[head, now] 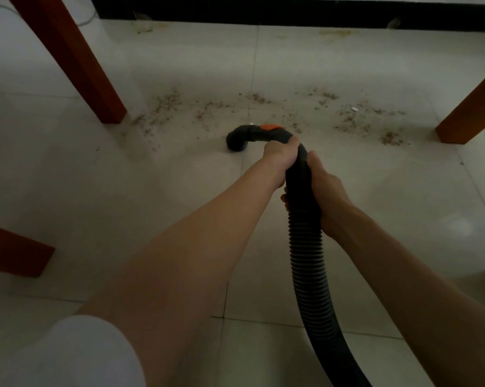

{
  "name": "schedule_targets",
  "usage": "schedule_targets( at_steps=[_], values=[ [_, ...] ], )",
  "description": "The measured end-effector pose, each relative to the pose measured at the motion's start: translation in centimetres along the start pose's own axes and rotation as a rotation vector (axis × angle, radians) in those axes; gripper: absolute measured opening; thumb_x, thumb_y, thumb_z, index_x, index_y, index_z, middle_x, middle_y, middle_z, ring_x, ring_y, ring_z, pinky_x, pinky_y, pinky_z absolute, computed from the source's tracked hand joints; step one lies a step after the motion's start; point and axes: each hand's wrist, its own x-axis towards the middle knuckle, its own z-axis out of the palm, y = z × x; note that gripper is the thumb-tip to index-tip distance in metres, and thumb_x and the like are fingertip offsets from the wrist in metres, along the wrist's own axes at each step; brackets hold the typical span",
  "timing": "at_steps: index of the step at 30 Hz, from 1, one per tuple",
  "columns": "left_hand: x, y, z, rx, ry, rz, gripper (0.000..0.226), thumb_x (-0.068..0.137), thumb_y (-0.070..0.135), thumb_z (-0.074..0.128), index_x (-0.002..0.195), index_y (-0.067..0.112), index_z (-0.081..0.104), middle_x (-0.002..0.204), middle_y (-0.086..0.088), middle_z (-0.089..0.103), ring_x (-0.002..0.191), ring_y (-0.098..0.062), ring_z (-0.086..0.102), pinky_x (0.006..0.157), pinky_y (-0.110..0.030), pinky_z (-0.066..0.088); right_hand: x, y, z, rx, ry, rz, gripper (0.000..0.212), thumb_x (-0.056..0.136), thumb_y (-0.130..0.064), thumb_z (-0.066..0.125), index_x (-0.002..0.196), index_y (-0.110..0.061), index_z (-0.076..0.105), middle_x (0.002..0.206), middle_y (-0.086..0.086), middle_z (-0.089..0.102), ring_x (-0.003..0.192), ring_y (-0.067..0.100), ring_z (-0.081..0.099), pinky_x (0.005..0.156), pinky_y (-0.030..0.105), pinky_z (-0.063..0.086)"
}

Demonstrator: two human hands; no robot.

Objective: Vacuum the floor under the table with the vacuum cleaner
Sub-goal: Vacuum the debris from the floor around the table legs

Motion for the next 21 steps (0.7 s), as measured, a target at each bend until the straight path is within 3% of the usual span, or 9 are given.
schedule_targets(
  at_steps=[7, 13, 21],
  values=[
    [0.7, 0.6, -1.2, -0.036, -0.021, -0.023, 0.059, 0.093, 0.037, 0.053, 0.139, 0.003, 0.038, 0.129, -0.016, 0.054, 0.11, -0.034, 0.057, 0.096, -0.044, 0.048, 0.7, 0.1, 2.0, 0.017, 0.033, 0.001, 0.045, 0.099, -0.046, 0.043, 0.086, -0.007, 0.06, 0.073, 0.013, 0.066, 0.052, 0.022, 0.061, 0.045, 0.027, 0.053],
    [1.8, 0.4, -2.3, -0.004, 0.006, 0.003, 0.054, 0.096, 0.033, 0.051, 0.137, 0.0, 0.04, 0.128, -0.015, 0.055, 0.111, -0.032, 0.057, 0.093, -0.036, 0.048, 0.9, 0.1, 2.7, 0.062, -0.019, 0.02, 0.047, 0.099, -0.045, 0.041, 0.087, -0.003, 0.06, 0.073, 0.015, 0.066, 0.053, 0.024, 0.061, 0.05, 0.031, 0.053],
    [2.0, 0.6, -3.0, -0.013, -0.051, 0.048, 0.049, 0.094, 0.03, 0.053, 0.131, -0.001, 0.047, 0.124, -0.017, 0.057, 0.108, -0.033, 0.058, 0.096, -0.043, 0.048, 1.3, 0.6, 4.4, 0.125, 0.075, -0.025, 0.046, 0.099, -0.045, 0.044, 0.084, -0.005, 0.061, 0.067, 0.012, 0.065, 0.046, 0.019, 0.061, 0.045, 0.026, 0.054]
  ],
)
